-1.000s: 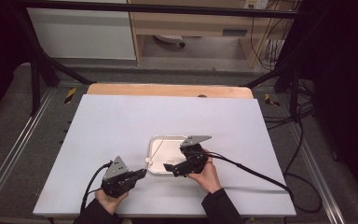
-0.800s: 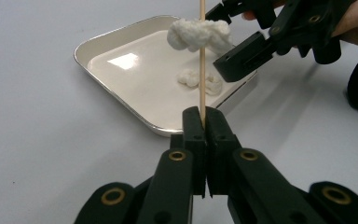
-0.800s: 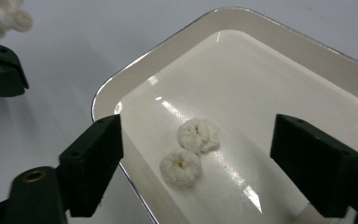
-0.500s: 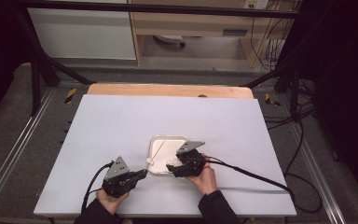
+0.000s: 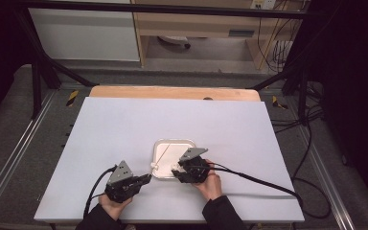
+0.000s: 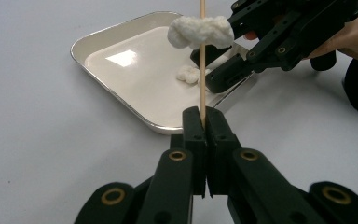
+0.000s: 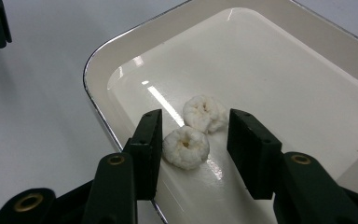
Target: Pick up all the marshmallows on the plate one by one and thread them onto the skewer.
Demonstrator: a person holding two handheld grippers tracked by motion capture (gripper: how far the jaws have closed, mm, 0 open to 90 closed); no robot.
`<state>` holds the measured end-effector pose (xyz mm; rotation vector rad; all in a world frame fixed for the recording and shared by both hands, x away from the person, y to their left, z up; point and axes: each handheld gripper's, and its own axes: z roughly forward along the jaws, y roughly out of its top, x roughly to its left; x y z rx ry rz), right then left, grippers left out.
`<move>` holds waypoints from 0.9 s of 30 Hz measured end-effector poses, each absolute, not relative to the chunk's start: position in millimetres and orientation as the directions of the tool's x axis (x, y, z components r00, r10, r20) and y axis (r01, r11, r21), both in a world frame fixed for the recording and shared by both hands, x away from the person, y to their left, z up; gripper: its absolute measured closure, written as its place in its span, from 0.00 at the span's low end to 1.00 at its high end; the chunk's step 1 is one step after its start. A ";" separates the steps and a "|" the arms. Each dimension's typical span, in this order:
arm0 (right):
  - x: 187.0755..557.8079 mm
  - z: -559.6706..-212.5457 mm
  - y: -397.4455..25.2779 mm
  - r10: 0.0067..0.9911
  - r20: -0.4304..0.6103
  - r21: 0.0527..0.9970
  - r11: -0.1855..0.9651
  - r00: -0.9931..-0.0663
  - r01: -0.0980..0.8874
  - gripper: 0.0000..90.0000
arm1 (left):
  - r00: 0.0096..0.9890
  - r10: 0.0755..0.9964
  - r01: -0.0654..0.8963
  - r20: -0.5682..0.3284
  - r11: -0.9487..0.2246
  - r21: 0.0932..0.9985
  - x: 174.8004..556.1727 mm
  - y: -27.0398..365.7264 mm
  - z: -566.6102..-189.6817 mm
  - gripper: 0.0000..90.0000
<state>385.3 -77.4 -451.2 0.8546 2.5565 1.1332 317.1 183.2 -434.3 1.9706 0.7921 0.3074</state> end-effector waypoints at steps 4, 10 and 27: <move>382.6 -451.2 -77.0 0.584 0.017 0.732 0.545 -0.812 0.408 0.71 | 0.758 0.643 0.404 -0.108 -0.333 0.852 317.1 182.7 -434.5 0.98; 382.2 -451.1 -77.5 0.584 0.012 0.733 0.547 -0.812 0.404 0.76 | 0.759 0.642 0.404 -0.108 -0.334 0.852 317.1 182.8 -434.5 0.98; 383.3 -414.0 -93.8 0.587 0.115 0.787 0.439 -0.802 0.434 0.78 | 0.762 0.638 0.400 -0.107 -0.335 0.853 316.2 182.4 -434.2 0.98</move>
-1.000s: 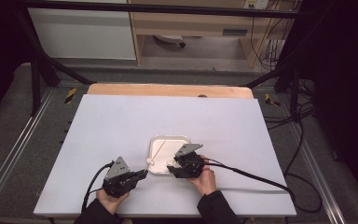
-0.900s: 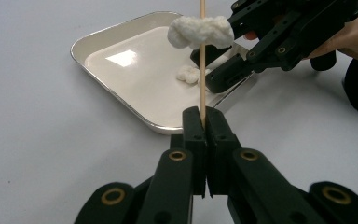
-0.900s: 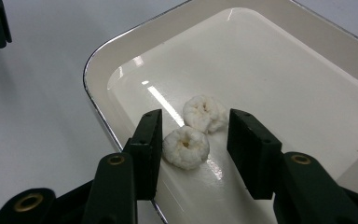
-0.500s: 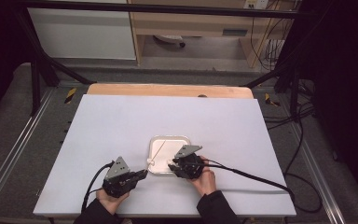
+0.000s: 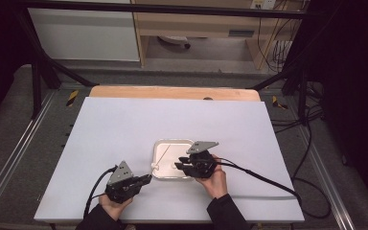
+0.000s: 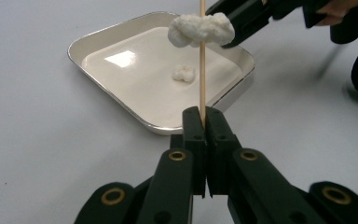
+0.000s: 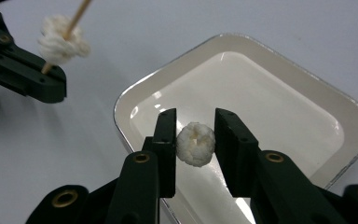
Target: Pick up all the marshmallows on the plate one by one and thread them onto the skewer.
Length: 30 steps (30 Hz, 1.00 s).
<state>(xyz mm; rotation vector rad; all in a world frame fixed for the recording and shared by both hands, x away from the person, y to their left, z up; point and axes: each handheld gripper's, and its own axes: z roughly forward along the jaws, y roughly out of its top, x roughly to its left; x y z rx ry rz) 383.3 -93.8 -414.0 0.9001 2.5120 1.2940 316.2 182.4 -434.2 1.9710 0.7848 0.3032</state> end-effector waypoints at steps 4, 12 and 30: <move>382.9 -401.6 -100.5 0.580 0.136 0.801 0.413 -0.803 0.433 0.78 | 0.766 0.635 0.397 -0.105 -0.338 0.854 315.8 181.5 -434.3 0.98; 380.8 -381.8 -111.9 0.565 0.170 0.829 0.362 -0.807 0.427 0.79 | 0.771 0.629 0.392 -0.104 -0.339 0.855 314.7 180.5 -434.0 0.98; 390.9 -345.6 -125.1 0.490 0.323 0.881 0.157 -0.810 0.447 0.80 | 0.783 0.614 0.376 -0.096 -0.345 0.860 313.1 178.3 -433.6 0.98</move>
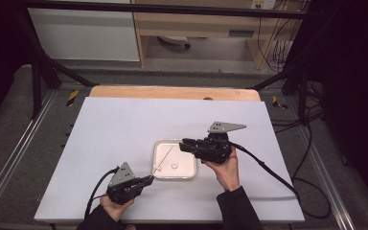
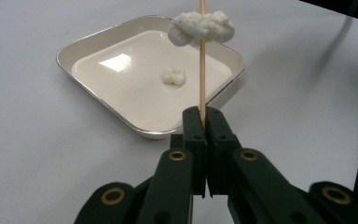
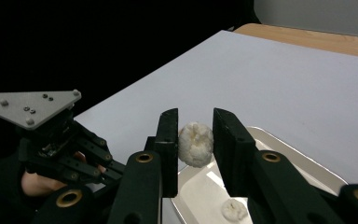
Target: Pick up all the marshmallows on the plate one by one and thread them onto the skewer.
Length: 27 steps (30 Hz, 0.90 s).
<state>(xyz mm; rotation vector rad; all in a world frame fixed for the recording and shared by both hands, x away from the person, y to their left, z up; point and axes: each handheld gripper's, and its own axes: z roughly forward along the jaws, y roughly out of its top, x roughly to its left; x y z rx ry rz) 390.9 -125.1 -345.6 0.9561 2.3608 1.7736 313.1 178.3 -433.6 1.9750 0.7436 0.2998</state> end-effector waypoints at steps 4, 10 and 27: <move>397.9 -346.0 -121.9 0.465 0.371 0.873 0.120 -0.804 0.472 0.81 | 0.786 0.611 0.371 -0.092 -0.348 0.861 312.5 177.5 -433.4 0.98; 406.4 -351.9 -117.9 0.442 0.419 0.855 0.104 -0.793 0.509 0.81 | 0.787 0.610 0.369 -0.091 -0.348 0.862 312.5 177.7 -433.1 0.98; 410.1 -362.6 -109.7 0.407 0.462 0.833 0.105 -0.788 0.542 0.81 | 0.787 0.610 0.368 -0.090 -0.348 0.862 312.1 177.4 -433.2 0.98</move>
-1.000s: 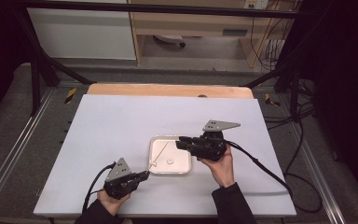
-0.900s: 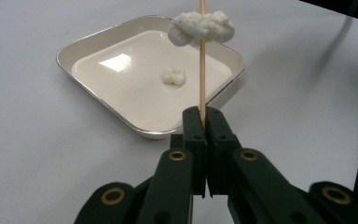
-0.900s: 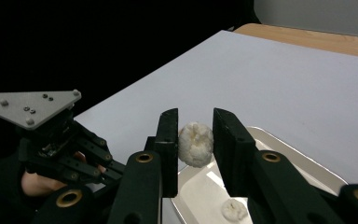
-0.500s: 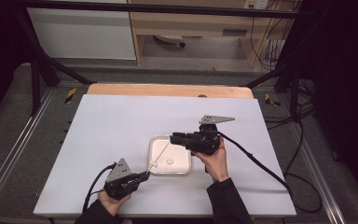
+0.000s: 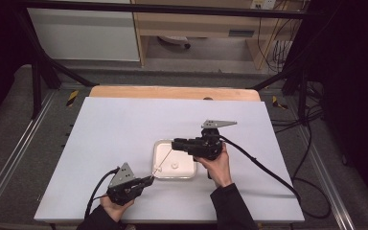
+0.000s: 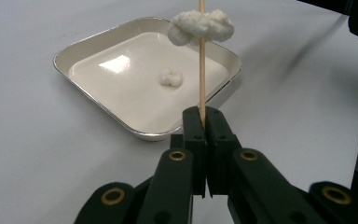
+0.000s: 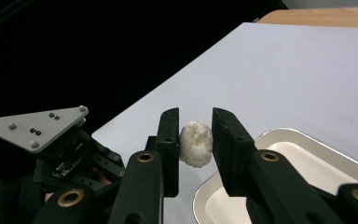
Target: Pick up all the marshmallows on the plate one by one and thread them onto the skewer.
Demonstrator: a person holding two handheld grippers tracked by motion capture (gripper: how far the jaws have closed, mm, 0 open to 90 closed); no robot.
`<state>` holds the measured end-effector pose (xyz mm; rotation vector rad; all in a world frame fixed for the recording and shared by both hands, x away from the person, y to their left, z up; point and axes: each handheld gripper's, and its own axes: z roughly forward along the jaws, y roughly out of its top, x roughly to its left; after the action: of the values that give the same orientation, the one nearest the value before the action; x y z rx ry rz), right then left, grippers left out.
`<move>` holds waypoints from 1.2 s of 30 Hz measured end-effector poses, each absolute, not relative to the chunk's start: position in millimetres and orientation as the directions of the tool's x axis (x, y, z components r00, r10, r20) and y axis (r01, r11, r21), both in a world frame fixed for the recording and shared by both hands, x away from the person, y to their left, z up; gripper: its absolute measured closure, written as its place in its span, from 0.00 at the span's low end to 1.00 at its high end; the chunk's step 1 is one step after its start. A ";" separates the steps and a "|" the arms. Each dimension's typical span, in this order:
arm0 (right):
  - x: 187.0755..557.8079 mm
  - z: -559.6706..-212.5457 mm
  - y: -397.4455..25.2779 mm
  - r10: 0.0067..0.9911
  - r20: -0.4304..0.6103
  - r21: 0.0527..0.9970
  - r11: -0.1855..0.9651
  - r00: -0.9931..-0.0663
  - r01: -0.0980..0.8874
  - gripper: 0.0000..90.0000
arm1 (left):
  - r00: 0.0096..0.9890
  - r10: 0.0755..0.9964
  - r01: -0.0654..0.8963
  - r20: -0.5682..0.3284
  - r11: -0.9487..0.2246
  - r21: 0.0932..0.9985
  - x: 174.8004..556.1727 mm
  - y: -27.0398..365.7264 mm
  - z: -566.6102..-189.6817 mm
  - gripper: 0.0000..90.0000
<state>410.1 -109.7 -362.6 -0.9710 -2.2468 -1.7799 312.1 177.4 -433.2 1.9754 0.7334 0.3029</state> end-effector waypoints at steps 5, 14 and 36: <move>409.7 -365.6 -107.4 0.395 0.476 0.826 0.105 -0.786 0.553 0.82 | 0.788 0.610 0.367 -0.088 -0.351 0.861 312.0 177.4 -433.5 0.98; 405.0 -371.8 -101.9 0.384 0.482 0.822 0.113 -0.788 0.558 0.84 | 0.787 0.611 0.371 -0.081 -0.365 0.854 311.8 175.8 -435.0 0.98; 394.2 -382.5 -92.4 0.374 0.476 0.833 0.100 -0.796 0.544 0.87 | 0.787 0.612 0.376 -0.071 -0.386 0.842 311.1 174.4 -436.6 0.98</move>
<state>394.2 -92.4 -382.5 -0.9349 -2.2186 -1.7867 311.1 174.4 -436.6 2.0200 0.7373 0.3113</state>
